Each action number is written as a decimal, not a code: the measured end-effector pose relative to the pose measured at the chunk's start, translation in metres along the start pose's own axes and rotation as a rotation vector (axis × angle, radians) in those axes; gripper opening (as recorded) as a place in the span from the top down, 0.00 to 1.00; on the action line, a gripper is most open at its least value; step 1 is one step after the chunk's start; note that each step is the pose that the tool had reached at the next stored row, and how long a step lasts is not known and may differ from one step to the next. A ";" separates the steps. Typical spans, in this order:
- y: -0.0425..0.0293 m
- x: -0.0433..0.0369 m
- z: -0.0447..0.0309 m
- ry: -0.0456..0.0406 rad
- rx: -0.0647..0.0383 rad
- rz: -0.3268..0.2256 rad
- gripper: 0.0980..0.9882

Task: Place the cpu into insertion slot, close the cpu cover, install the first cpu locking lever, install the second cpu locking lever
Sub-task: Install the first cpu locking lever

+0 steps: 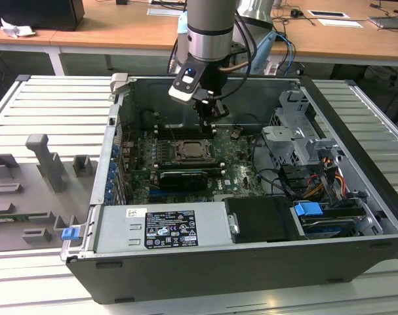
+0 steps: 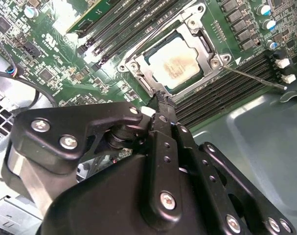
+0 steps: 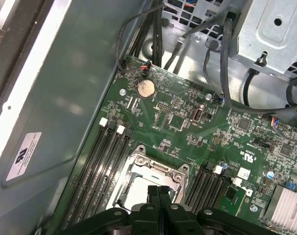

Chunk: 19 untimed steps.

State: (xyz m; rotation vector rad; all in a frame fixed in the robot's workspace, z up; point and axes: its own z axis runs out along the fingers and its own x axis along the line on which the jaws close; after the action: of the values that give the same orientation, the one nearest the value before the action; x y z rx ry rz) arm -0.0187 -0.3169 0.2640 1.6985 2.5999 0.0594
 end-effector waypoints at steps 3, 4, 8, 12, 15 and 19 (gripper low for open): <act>0.0000 0.0000 0.0000 0.0010 0.000 -0.019 0.99; 0.0000 0.0000 0.0000 0.0014 0.000 -0.026 0.99; 0.0000 0.0000 0.0000 0.0027 0.000 -0.053 0.99; 0.0000 0.0000 0.0000 0.0041 -0.001 -0.079 0.99; 0.0000 0.0000 0.0000 0.0052 -0.001 -0.100 0.99; 0.0000 0.0000 0.0000 0.0060 -0.001 -0.118 0.99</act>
State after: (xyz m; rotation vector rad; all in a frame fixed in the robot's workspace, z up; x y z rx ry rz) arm -0.0187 -0.3168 0.2639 1.5435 2.6974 0.0626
